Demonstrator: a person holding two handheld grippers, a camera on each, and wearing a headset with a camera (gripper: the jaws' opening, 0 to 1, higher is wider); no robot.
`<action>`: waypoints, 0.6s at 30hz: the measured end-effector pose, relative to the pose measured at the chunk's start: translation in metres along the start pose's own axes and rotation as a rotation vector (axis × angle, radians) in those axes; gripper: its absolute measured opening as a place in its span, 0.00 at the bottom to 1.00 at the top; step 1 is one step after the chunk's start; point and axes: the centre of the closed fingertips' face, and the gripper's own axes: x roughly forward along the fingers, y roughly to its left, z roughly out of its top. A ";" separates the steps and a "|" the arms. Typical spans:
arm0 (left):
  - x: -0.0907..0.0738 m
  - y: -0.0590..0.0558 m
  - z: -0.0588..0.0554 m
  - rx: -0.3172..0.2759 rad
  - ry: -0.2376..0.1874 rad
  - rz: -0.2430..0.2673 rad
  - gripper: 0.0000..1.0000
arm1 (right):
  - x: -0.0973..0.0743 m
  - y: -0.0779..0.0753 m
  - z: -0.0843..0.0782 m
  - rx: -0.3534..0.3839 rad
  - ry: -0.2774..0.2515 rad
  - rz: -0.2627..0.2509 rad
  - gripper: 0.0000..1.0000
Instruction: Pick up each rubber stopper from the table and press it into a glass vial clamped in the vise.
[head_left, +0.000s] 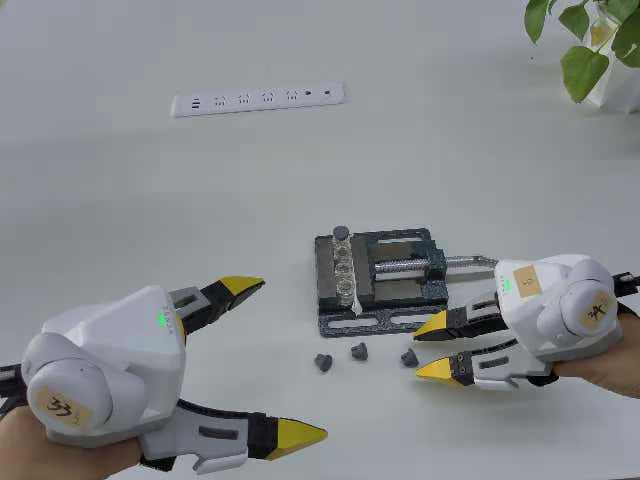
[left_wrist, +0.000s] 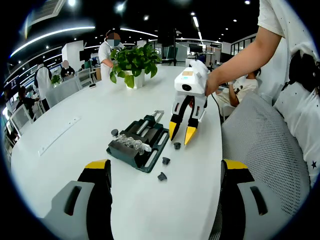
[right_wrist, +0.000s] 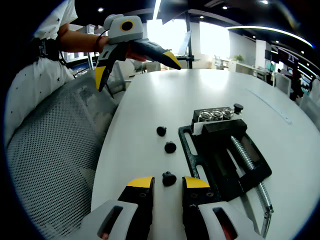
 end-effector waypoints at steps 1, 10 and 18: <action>0.000 0.000 0.000 -0.001 -0.001 0.000 0.89 | 0.001 0.000 0.000 -0.004 0.002 0.000 0.17; 0.001 0.001 -0.001 -0.007 0.001 0.000 0.89 | 0.006 0.000 0.000 -0.011 0.010 0.017 0.11; 0.001 0.002 -0.003 -0.010 0.002 0.000 0.89 | 0.009 0.002 0.001 -0.009 0.013 0.024 0.08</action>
